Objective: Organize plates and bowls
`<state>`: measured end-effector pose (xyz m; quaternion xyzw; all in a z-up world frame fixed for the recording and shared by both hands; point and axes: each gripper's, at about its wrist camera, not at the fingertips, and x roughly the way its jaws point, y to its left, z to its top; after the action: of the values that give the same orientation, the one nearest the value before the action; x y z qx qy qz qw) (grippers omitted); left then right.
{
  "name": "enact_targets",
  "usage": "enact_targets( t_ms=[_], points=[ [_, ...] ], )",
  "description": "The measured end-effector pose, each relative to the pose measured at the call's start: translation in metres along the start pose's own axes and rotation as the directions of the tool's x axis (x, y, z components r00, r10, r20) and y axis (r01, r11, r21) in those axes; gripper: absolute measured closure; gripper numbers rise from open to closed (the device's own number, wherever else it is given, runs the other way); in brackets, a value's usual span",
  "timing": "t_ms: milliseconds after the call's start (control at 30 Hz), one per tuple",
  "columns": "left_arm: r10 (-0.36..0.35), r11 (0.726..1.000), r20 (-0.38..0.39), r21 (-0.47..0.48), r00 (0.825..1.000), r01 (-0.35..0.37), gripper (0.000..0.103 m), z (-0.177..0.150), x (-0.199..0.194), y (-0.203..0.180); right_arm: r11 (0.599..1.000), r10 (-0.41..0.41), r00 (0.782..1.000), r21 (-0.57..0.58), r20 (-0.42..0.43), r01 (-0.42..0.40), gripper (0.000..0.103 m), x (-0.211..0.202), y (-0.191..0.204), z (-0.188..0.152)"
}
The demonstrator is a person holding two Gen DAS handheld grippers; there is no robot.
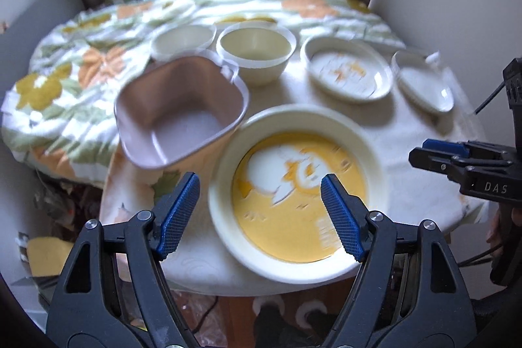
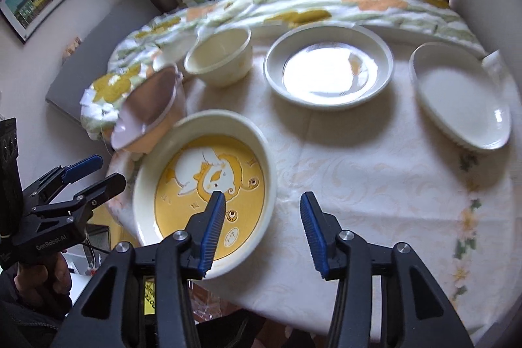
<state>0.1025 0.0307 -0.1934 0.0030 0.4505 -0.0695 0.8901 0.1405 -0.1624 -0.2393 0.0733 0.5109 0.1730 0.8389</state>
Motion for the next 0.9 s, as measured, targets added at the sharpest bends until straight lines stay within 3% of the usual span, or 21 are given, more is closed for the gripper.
enact_targets(
  t_ms=[33,67,100,167,233,400,633,733,900],
  points=[
    [0.006,1.0,0.038,0.006,0.999,-0.006,0.023,0.006,-0.012,-0.011,1.0,-0.003,0.999,0.003,0.034,0.003,0.046,-0.016,-0.005,0.0],
    [0.012,1.0,0.079,0.013,0.997,-0.013,0.006,0.011,-0.023,-0.023,1.0,-0.012,0.998,0.004,0.07,0.012,0.031,-0.03,-0.01,0.0],
    [0.018,0.999,0.111,0.024,0.994,-0.021,0.001,0.016,-0.031,-0.031,1.0,-0.021,0.995,0.005,0.102,0.021,0.0,-0.043,-0.015,-0.001],
    [0.014,0.998,0.156,0.062,0.988,-0.024,0.0,0.023,-0.037,-0.053,0.999,-0.048,0.987,-0.009,0.155,0.05,0.0,-0.067,-0.025,-0.004],
    [-0.007,0.995,0.134,0.097,0.991,-0.006,0.0,0.034,-0.032,-0.075,0.996,-0.08,0.981,-0.018,0.177,0.085,0.0,-0.085,-0.036,-0.006],
    [-0.14,0.979,0.12,0.164,0.983,0.12,0.0,0.077,-0.026,-0.124,0.995,-0.091,0.977,0.067,0.194,0.08,0.0,-0.126,-0.081,0.001],
    [-0.307,0.902,0.028,0.327,0.951,0.281,0.0,0.17,0.011,-0.198,0.962,-0.184,0.953,0.243,0.242,0.124,0.0,-0.149,-0.134,0.026],
    [-0.329,0.873,-0.05,0.365,0.943,0.324,0.0,0.203,0.052,-0.225,0.931,-0.207,0.944,0.349,0.256,0.109,0.0,-0.143,-0.161,0.032],
    [-0.327,0.815,-0.198,0.435,0.924,0.382,0.0,0.228,0.131,-0.261,0.854,-0.216,0.958,0.512,0.191,0.091,0.0,-0.106,-0.205,0.037]
  ],
)
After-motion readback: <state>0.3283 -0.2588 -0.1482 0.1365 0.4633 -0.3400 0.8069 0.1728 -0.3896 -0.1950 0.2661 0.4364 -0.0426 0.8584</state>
